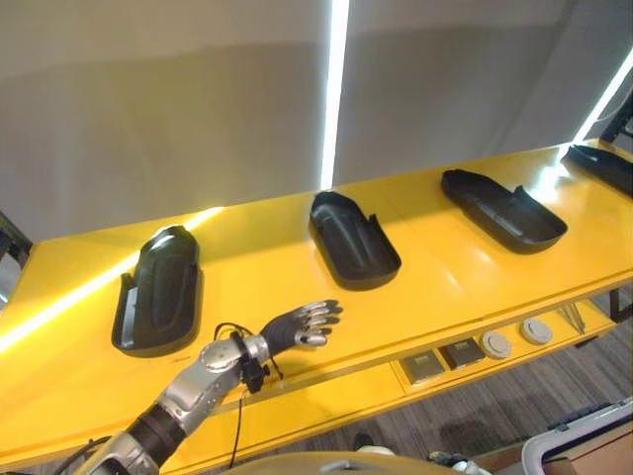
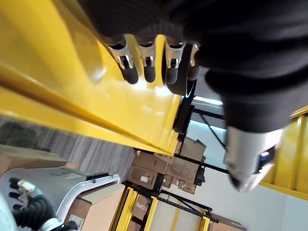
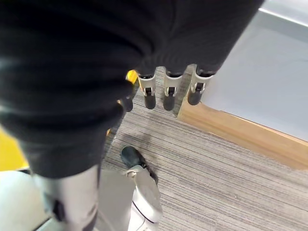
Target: Move parts from the plastic box to the shelf.
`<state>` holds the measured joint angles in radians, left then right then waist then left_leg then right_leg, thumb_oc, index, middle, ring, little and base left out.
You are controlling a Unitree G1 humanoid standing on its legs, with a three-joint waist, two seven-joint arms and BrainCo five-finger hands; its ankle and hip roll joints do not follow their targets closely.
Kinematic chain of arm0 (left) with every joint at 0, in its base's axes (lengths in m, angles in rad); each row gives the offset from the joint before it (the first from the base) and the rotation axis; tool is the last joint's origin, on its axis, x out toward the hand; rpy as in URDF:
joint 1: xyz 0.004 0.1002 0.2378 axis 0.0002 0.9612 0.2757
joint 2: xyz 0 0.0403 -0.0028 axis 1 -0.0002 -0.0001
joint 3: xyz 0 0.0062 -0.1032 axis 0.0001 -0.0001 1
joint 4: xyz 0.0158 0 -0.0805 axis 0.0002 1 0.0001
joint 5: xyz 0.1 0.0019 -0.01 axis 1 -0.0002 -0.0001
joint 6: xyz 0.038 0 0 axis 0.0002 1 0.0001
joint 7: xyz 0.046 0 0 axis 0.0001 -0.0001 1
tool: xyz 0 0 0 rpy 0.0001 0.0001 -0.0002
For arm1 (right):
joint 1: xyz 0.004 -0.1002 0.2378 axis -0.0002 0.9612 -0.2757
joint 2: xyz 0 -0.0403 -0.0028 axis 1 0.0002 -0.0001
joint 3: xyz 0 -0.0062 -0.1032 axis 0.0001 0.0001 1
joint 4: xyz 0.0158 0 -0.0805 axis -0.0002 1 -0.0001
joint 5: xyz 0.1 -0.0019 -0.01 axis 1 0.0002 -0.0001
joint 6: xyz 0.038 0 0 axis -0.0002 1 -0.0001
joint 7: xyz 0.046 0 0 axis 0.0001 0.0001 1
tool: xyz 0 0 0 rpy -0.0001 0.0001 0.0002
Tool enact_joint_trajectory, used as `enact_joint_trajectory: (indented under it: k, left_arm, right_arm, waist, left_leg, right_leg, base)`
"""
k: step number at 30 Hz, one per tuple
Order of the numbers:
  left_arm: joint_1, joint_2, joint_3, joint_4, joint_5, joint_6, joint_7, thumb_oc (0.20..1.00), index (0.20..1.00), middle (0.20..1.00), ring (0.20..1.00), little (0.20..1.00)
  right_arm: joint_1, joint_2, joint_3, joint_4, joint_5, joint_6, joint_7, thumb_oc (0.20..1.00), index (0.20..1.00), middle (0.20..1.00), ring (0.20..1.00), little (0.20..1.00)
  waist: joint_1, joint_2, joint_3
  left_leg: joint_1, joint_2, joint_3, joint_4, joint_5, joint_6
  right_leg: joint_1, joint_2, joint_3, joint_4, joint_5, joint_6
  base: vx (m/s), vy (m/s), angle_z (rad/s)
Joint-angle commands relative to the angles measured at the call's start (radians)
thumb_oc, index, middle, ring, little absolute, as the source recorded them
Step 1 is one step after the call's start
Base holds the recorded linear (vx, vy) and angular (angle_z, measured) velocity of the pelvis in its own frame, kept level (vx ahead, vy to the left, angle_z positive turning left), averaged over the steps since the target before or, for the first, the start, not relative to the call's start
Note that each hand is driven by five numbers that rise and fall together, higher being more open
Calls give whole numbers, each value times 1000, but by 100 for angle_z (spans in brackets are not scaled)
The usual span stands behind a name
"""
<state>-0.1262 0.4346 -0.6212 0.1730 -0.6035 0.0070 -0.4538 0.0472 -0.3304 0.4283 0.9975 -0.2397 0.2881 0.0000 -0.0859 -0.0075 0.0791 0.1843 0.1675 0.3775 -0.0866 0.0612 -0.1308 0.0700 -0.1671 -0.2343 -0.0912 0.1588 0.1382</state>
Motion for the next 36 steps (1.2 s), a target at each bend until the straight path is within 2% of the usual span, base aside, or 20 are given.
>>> enact_joint_trajectory:
  k: [1,2,3,5,7,8,11,12,13,14,19,22,24,25,26,28,29,30,32,36]
  left_arm:
    - [-36,-21,8,51,36,-37,65,1000,1000,1000,1000,1000]
    - [-32,-23,11,60,38,-41,77,1000,1000,1000,1000,1000]
    - [-8,-28,32,88,26,-59,131,1000,1000,1000,1000,1000]
    - [43,-40,117,97,-57,-134,182,1000,1000,1000,1000,1000]
    - [63,-43,181,57,-96,-214,180,1000,1000,1000,1000,1000]
    - [72,-32,244,-30,-106,-231,161,1000,1000,1000,1000,1000]
    - [80,-12,322,-182,-135,-302,111,1000,1000,1000,1000,1000]
    - [81,-12,322,-183,-135,-301,111,1000,1000,1000,1000,1000]
    - [59,-2,370,-314,-174,-323,99,1000,1000,1000,1000,1000]
    - [50,0,381,-344,-184,-344,90,1000,1000,1000,1000,1000]
    - [-44,-34,425,-499,-221,-330,102,1000,1000,1000,1000,1000]
    - [-67,-63,452,-555,-241,-374,168,1000,1000,1000,1000,1000]
    - [-79,-77,475,-572,-191,-418,223,1000,1000,1000,1000,1000]
    - [-79,-77,475,-572,-191,-418,223,1000,1000,1000,1000,1000]
    - [-80,-82,536,-616,-44,-470,353,1000,1000,1000,1000,1000]
    - [-80,-77,556,-620,12,-497,405,1000,1000,1000,1000,1000]
    - [-79,-69,585,-625,70,-515,470,1000,1000,1000,1000,1000]
    - [-77,-65,597,-630,79,-512,487,1000,1000,1000,1000,1000]
    - [-64,-24,685,-632,247,-528,720,1000,1000,1000,1000,1000]
    - [-16,52,811,-581,431,-520,1053,1000,1000,1000,1000,1000]
  right_arm:
    - [-80,-21,22,14,9,5,-2,1000,1000,1000,1000,1000]
    - [-80,-22,21,13,9,5,-2,1000,1000,1000,1000,1000]
    - [-76,-23,16,4,13,10,-1,1000,1000,1000,1000,1000]
    - [-57,-22,-1,-25,26,26,-3,1000,1000,1000,1000,1000]
    - [-44,-17,-16,-43,38,38,-10,1000,1000,1000,1000,1000]
    - [-35,-13,-28,-50,45,44,-16,1000,1000,1000,1000,1000]
    - [-32,-6,-42,-37,50,39,-25,1000,1000,1000,1000,1000]
    - [-32,-5,-42,-37,50,39,-25,1000,1000,1000,1000,1000]
    - [-35,0,-45,-19,45,35,-33,1000,1000,1000,1000,1000]
    - [-38,2,-44,-13,39,34,-33,1000,1000,1000,1000,1000]
    - [-48,25,-23,8,8,37,-36,1000,1000,1000,1000,1000]
    - [-41,40,-17,-1,-1,50,-37,1000,1000,1000,1000,1000]
    - [-37,50,-16,-2,-5,54,-40,1000,1000,1000,1000,1000]
    - [-37,50,-16,-2,-5,54,-40,1000,1000,1000,1000,1000]
    - [-31,66,-14,-2,-2,61,-47,1000,1000,1000,1000,1000]
    - [-29,71,-14,0,1,63,-52,1000,1000,1000,1000,1000]
    - [-26,75,-16,4,-1,62,-54,1000,1000,1000,1000,1000]
    - [-26,75,-16,5,1,62,-55,1000,1000,1000,1000,1000]
    - [-20,76,-19,6,-3,63,-55,1000,1000,1000,1000,1000]
    - [-15,69,-20,9,-10,55,-45,1000,1000,1000,1000,1000]
  waist:
    - [4,16,101]
    - [5,15,101]
    - [9,14,103]
    - [24,8,111]
    - [34,6,115]
    - [46,5,119]
    - [65,8,123]
    - [65,7,123]
    - [77,12,122]
    - [79,13,121]
    - [76,9,103]
    - [73,6,94]
    - [72,4,91]
    - [72,4,91]
    - [79,-1,89]
    - [83,-1,88]
    - [88,-1,87]
    - [89,-1,86]
    - [105,-1,84]
    - [128,-2,80]
  left_leg:
    - [67,-28,15,1,-82,68]
    - [67,-28,14,2,-82,68]
    - [66,-28,11,2,-81,67]
    - [64,-30,2,4,-80,69]
    - [63,-31,-5,4,-80,72]
    - [63,-32,-13,4,-81,74]
    - [61,-33,-27,3,-79,75]
    - [61,-33,-27,3,-79,75]
    - [60,-34,-37,2,-78,75]
    - [61,-34,-40,1,-78,74]
    - [55,-32,-38,-1,-61,73]
    - [57,-32,-41,-1,-62,69]
    - [57,-32,-45,-1,-64,69]
    - [57,-32,-45,-1,-64,69]
    - [57,-33,-53,-1,-64,66]
    - [57,-33,-56,-1,-64,66]
    - [56,-33,-60,-1,-64,65]
    - [55,-33,-62,-1,-64,65]
    - [52,-35,-77,-1,-64,63]
    - [50,-38,-97,-1,-62,59]
  right_leg:
    - [119,7,-26,4,-100,38]
    - [120,8,-26,4,-100,38]
    - [121,8,-28,4,-100,37]
    - [124,6,-36,4,-101,33]
    - [128,5,-44,4,-101,29]
    - [132,3,-50,4,-100,25]
    - [137,1,-62,4,-100,20]
    - [137,1,-63,4,-100,20]
    - [141,-1,-71,4,-99,20]
    - [143,-2,-73,4,-99,20]
    - [140,-3,-80,4,-92,16]
    - [142,-3,-80,4,-95,18]
    - [145,-3,-79,4,-98,18]
    - [145,-3,-79,4,-98,18]
    - [149,-3,-83,4,-102,17]
    - [151,-3,-85,4,-104,17]
    - [152,-4,-88,4,-106,17]
    - [153,-4,-90,4,-107,17]
    - [158,-5,-102,4,-113,16]
    - [170,-6,-122,4,-121,13]
  base:
    - [-1,-3,-8]
    - [2,-8,-7]
    - [-3,-14,-6]
    - [0,0,0]
    - [0,0,0]
    - [-5,-12,3]
    - [-4,-8,16]
    - [-3,0,23]
    - [2,1,10]
    - [6,0,5]
    - [10,-17,14]
    - [11,-6,0]
    - [0,0,0]
    - [33,-34,-3]
    - [0,0,0]
    - [15,-15,0]
    - [12,-10,4]
    - [16,-14,5]
    - [19,-14,9]
    - [19,-4,13]
